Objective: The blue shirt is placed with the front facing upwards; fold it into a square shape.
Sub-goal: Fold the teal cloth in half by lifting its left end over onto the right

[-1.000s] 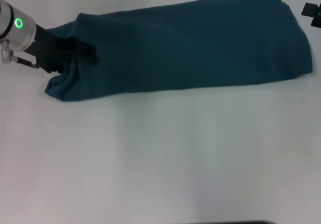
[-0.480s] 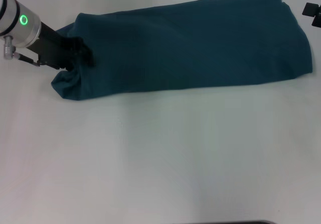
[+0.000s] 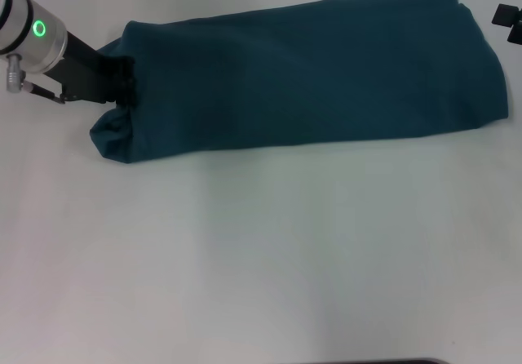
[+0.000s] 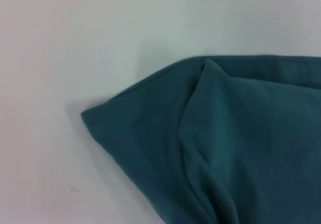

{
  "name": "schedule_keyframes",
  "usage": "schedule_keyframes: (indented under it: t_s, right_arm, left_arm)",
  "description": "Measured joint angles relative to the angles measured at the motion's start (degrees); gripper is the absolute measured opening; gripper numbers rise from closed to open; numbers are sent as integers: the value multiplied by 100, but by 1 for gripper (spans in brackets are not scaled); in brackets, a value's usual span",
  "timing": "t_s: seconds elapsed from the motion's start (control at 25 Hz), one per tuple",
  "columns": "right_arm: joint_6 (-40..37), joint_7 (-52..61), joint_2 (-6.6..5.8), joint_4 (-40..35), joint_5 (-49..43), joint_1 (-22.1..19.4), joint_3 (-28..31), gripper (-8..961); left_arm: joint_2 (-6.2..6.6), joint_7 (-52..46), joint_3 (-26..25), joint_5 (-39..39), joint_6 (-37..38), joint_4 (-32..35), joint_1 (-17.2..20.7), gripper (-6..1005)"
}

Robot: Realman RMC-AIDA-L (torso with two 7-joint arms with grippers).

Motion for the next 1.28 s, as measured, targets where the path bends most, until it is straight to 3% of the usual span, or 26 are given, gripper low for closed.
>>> schedule_keyframes:
  t_s: [0.16,0.4,0.68,1.28]
  right_arm:
    - [0,0,-11,0,0,0,2,807]
    - [15,-1,-15,0,0,0,1,806]
    - [17,11,-26,0,2,-7,2,805]
    - [26,60,-26,0,0,18,1,803]
  left_arm:
    - [7,-2,8,5,-2,0,-1,102]
    - [8,-4,-43,-7,10,-42,40,27]
    - [43,72,-526,-413,428,-829,412,25]
    - [634,50,-762,-642,789,-1039,959,20]
